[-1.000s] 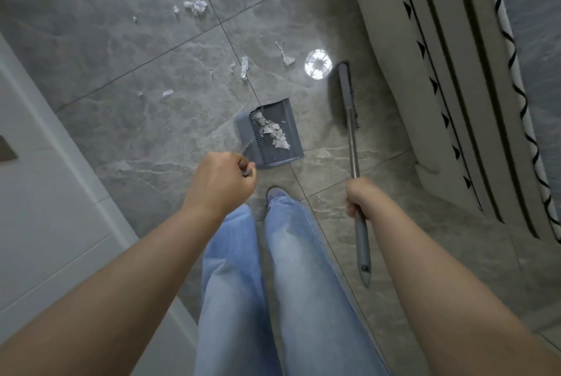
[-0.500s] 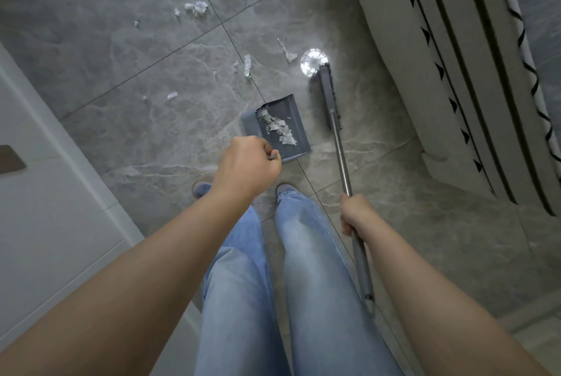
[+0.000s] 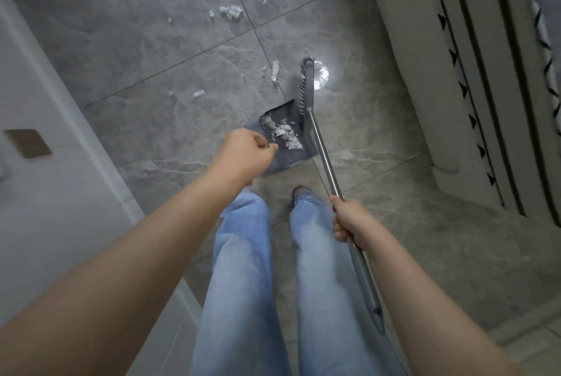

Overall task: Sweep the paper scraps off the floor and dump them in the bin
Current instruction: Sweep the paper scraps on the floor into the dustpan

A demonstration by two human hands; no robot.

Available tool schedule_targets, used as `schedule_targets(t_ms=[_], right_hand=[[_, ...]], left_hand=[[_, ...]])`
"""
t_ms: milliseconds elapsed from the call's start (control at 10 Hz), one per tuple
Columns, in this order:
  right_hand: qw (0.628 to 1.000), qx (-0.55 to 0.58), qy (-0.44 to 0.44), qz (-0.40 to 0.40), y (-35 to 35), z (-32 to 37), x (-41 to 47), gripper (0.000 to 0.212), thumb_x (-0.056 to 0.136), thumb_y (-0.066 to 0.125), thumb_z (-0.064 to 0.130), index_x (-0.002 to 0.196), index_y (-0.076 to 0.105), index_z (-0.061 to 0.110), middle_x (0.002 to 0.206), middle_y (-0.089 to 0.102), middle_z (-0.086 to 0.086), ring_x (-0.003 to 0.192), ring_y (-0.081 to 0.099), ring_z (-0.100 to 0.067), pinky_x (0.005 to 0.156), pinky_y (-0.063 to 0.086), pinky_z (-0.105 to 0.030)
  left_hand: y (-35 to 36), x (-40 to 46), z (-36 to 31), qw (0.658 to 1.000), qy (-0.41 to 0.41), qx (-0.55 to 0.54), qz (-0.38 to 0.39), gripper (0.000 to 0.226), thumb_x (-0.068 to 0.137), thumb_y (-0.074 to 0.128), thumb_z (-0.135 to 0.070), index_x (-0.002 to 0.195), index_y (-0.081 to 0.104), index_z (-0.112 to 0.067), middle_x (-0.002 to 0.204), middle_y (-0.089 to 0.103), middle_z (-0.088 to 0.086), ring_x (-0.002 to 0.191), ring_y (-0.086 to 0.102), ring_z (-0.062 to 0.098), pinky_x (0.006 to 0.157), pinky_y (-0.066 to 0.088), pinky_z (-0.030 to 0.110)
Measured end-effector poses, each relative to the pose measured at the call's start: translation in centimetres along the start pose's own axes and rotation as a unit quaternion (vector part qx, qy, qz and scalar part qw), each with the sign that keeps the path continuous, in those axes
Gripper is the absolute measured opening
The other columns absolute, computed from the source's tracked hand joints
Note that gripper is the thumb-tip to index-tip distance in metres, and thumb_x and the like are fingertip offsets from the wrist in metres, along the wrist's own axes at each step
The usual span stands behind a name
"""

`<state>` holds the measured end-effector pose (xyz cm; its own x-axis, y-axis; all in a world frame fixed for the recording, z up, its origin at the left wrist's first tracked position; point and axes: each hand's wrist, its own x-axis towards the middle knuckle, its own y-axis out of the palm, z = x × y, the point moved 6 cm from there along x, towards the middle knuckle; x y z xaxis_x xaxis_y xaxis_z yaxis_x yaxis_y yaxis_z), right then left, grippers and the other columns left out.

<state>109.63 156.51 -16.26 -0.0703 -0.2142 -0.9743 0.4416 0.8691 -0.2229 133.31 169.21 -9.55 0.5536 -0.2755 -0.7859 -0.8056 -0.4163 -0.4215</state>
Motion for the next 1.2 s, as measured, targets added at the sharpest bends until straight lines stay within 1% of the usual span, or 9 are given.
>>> schedule_targets(t_ms=[100, 200, 400, 600, 700, 800, 900, 1000, 1200], right_hand=[[0.999, -0.039, -0.030, 0.016, 4.3, 3.1, -2.0, 0.032, 0.101, 0.038, 0.028, 0.074, 0.041, 0.012, 0.051, 0.030, -0.004, 0.025, 0.026, -0.009, 0.035, 0.023, -0.012], [0.992, -0.111, -0.057, 0.036, 9.2, 6.3, -3.5, 0.034, 0.100, 0.037, 0.025, 0.069, 0.040, 0.010, 0.043, 0.032, -0.004, 0.029, 0.027, -0.010, 0.039, 0.024, -0.014], [0.969, -0.235, -0.079, 0.019, 18.7, 13.7, -5.0, 0.029, 0.097, 0.030, 0.020, 0.075, 0.043, 0.006, 0.053, 0.036, -0.007, 0.040, 0.032, -0.016, 0.041, 0.026, -0.019], [0.923, -0.370, -0.101, -0.034, 25.3, 20.8, -3.6, 0.023, 0.094, 0.031, 0.007, 0.105, 0.051, 0.004, 0.060, 0.043, -0.011, 0.047, 0.035, -0.018, 0.038, 0.030, -0.020], [0.892, -0.435, -0.115, -0.046, 28.0, 23.5, -3.1, 0.024, 0.098, 0.034, 0.006, 0.076, 0.044, 0.002, 0.038, 0.047, -0.012, 0.029, 0.043, -0.023, 0.028, 0.034, -0.021], [0.860, -0.481, -0.167, -0.011, 31.1, 22.9, -3.1, 0.034, 0.096, 0.039, 0.007, 0.063, 0.034, 0.012, 0.059, 0.048, -0.009, 0.049, 0.048, -0.020, 0.045, 0.043, -0.029], [0.850, -0.516, -0.103, 0.033, 32.6, 18.6, -3.4, 0.034, 0.097, 0.036, 0.006, 0.063, 0.035, 0.012, 0.066, 0.045, -0.007, 0.054, 0.044, -0.017, 0.047, 0.038, -0.025], [0.899, -0.432, -0.070, 0.032, 31.9, 14.7, -3.6, 0.031, 0.100, 0.033, 0.017, 0.077, 0.047, 0.003, 0.060, 0.045, -0.011, 0.046, 0.043, -0.020, 0.044, 0.038, -0.025], [0.884, -0.453, -0.118, -0.010, 30.6, 13.6, -3.9, 0.039, 0.100, 0.029, 0.034, 0.096, 0.052, 0.003, 0.067, 0.051, -0.015, 0.048, 0.051, -0.027, 0.047, 0.045, -0.030]], left_hand=[[-5.0, -1.0, 3.6, 0.997, -0.031, -0.062, -0.025, 0.037, 0.090, 0.064, -0.031, 0.084, 0.068, 0.005, 0.072, 0.067, 0.022, 0.041, 0.052, 0.025, 0.037, 0.047, 0.031], [-9.6, -2.3, 7.2, 0.989, -0.080, -0.104, -0.066, 0.035, 0.092, 0.064, -0.026, 0.089, 0.070, 0.009, 0.042, 0.055, 0.002, 0.024, 0.039, 0.008, 0.027, 0.037, 0.019], [-18.7, -3.8, 16.3, 0.966, -0.156, -0.149, -0.146, 0.030, 0.093, 0.062, -0.032, 0.094, 0.074, -0.004, 0.049, 0.053, -0.009, 0.034, 0.047, 0.015, 0.028, 0.034, 0.014], [-24.3, -3.0, 24.9, 0.931, -0.217, -0.218, -0.196, 0.034, 0.089, 0.065, -0.039, 0.089, 0.076, -0.008, 0.040, 0.053, -0.002, 0.039, 0.046, 0.021, 0.052, 0.041, 0.027], [-25.6, -1.8, 26.7, 0.930, -0.214, -0.219, -0.202, 0.032, 0.090, 0.064, -0.038, 0.087, 0.075, -0.007, 0.037, 0.050, -0.003, 0.040, 0.045, 0.023, 0.049, 0.040, 0.027], [-26.5, -0.9, 27.6, 0.934, -0.204, -0.209, -0.208, 0.032, 0.091, 0.063, -0.037, 0.085, 0.076, -0.008, 0.050, 0.051, 0.007, 0.043, 0.045, 0.026, 0.050, 0.040, 0.027], [-26.6, -1.3, 28.7, 0.934, -0.206, -0.199, -0.215, 0.033, 0.092, 0.061, -0.036, 0.084, 0.075, -0.007, 0.053, 0.051, 0.009, 0.043, 0.045, 0.024, 0.041, 0.041, 0.024], [-26.5, -2.1, 29.2, 0.936, -0.203, -0.198, -0.210, 0.033, 0.093, 0.061, -0.034, 0.082, 0.075, -0.006, 0.058, 0.056, 0.015, 0.043, 0.046, 0.024, 0.033, 0.039, 0.019], [-26.7, -1.6, 28.3, 0.934, -0.195, -0.210, -0.212, 0.034, 0.093, 0.060, -0.034, 0.079, 0.074, -0.006, 0.068, 0.064, 0.022, 0.034, 0.046, 0.019, 0.045, 0.043, 0.024]])
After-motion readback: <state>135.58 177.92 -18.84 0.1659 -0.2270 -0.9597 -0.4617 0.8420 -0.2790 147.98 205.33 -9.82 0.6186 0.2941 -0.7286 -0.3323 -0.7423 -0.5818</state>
